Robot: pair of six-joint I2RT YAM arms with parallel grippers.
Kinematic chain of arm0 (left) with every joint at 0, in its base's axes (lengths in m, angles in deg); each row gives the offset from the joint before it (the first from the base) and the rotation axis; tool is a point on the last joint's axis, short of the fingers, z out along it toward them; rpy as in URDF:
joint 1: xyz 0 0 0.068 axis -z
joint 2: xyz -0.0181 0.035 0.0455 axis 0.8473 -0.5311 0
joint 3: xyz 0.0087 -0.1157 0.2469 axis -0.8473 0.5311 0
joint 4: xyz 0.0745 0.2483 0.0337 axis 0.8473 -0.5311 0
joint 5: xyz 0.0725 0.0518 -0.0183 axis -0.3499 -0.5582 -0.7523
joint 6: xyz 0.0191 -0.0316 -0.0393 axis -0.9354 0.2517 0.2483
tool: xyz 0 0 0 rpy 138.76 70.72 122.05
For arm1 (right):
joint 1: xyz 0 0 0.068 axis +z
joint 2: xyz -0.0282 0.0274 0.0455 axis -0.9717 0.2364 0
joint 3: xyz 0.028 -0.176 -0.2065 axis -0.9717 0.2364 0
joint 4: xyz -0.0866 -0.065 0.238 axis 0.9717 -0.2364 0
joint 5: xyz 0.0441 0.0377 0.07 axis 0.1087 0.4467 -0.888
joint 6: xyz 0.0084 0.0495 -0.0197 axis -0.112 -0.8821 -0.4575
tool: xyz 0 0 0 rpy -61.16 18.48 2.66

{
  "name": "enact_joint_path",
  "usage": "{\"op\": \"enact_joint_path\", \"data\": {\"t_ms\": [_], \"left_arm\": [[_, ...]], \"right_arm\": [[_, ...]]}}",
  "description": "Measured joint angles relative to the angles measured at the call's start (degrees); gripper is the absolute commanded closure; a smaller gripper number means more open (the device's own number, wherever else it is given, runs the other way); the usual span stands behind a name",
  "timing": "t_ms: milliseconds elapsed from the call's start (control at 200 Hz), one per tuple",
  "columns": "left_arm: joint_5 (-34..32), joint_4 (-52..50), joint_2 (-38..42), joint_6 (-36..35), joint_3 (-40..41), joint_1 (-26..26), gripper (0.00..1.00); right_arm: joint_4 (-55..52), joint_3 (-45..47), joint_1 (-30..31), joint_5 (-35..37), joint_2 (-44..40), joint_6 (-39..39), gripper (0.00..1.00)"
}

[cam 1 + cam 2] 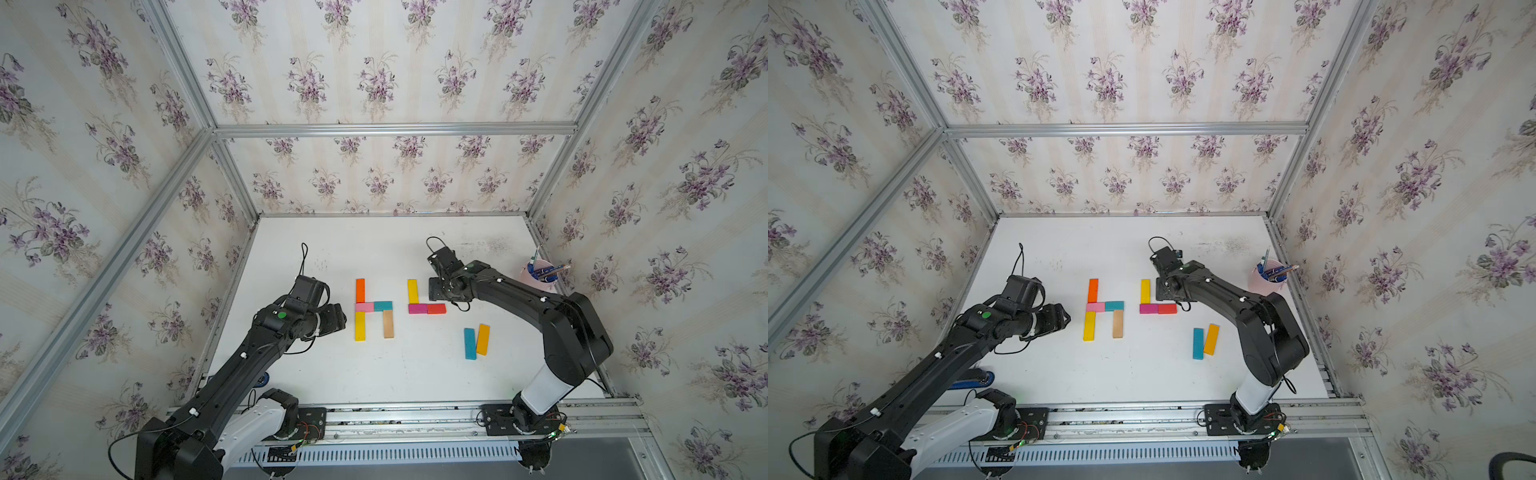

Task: Assemble the letter h with building blocks
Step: Assemble the building block at the center of the board.

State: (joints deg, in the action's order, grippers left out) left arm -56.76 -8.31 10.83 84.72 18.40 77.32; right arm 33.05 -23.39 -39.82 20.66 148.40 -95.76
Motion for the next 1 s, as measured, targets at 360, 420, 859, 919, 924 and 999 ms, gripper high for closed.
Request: {"op": "enact_joint_path", "data": {"t_ms": [360,420,859,919,924,999], "left_arm": [[0.63,-0.07,0.76,0.39,-0.13,-0.04,0.25],[0.61,-0.07,0.72,0.39,-0.13,-0.04,0.25],[0.68,-0.02,-0.22,0.37,-0.13,-0.33,0.25],[0.68,-0.02,-0.20,0.37,-0.13,-0.31,0.25],[0.68,-0.02,-0.20,0.37,-0.13,-0.31,0.25],[0.68,-0.02,-0.11,0.35,-0.13,-0.31,0.25]], "right_arm": [[-7.48,-12.52,11.23,9.05,12.39,-0.61,0.02],[-7.85,-13.18,12.02,9.60,13.29,-0.61,0.02],[-8.35,-13.35,13.00,9.90,17.33,-0.44,0.07],[-8.28,-13.29,12.98,9.88,17.73,-0.44,0.07],[-8.28,-13.29,12.98,9.88,17.77,-0.44,0.07],[-8.26,-13.27,12.96,9.88,17.99,-0.42,0.08]]}}
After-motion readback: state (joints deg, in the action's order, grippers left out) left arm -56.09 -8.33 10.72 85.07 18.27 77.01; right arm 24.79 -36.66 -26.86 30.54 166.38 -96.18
